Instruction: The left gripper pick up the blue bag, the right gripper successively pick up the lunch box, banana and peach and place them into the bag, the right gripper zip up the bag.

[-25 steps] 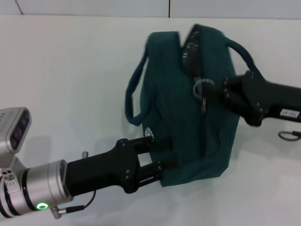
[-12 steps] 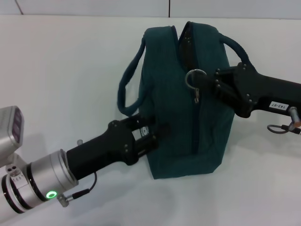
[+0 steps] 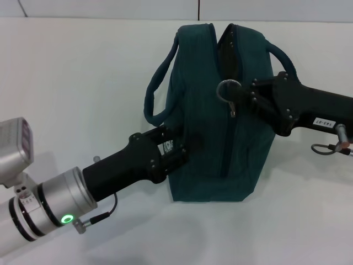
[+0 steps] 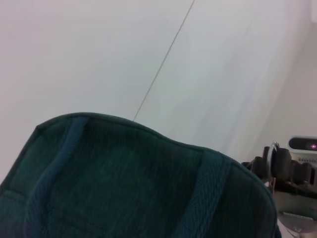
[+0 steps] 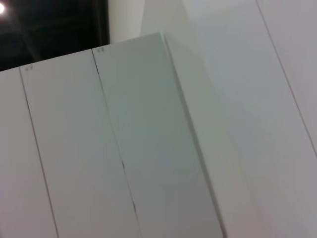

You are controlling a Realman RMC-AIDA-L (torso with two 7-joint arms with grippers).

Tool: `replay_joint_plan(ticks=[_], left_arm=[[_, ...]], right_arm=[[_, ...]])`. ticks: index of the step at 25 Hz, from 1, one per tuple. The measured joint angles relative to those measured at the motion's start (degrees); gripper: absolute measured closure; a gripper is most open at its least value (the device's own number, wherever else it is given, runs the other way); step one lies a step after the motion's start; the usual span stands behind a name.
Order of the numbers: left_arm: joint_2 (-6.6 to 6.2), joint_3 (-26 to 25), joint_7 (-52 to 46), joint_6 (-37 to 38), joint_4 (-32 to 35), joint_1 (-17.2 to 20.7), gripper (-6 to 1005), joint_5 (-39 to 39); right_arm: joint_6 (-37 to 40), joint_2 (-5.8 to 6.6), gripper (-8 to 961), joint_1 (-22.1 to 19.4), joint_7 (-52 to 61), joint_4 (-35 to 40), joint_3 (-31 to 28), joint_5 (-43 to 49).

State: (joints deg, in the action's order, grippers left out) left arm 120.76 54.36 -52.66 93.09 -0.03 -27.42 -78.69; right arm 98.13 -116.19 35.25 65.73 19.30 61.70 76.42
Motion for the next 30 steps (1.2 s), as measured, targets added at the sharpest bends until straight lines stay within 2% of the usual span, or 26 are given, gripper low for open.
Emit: replay_joint_plan(ticks=[6,8,14,20,25,30], left_arm=[[0.01,0.5,0.7,-0.9,-0.4,-1.9,513,-2.1],[0.01,0.5,0.7,-1.6,-0.8,-2.3,702,-2.6],[0.01,0.5,1.7,-2.5,-1.6,-2.6,908,-2.9],[0.00,0.8,3.1,-2.5,-2.7,-2.4,927,-3.4],[0.00,3.3,5.0,-1.7,-3.0,-2.3,943,-3.5],[-0.16,6.1,7.8,2.9,-2.7,-1.9,943,-4.7]], right_arm=[[-1.2,0.00,918,0.0,-0.6,-1.3,0.0,-1.2],[-1.5,0.00,917,0.4,-0.9,-2.2,0.0,-1.7],[-1.4,0.00,913,0.4,-0.7,-4.1,0.0,-5.6],[-1.7,0.00,909,0.5,1.2,-4.4,-0.1,-7.5],[-4.4,0.00,906,0.7,1.6,-4.4,-0.2,-9.2],[-7.0,-0.01,903,0.7,1.9,-4.1,0.0,-10.4]])
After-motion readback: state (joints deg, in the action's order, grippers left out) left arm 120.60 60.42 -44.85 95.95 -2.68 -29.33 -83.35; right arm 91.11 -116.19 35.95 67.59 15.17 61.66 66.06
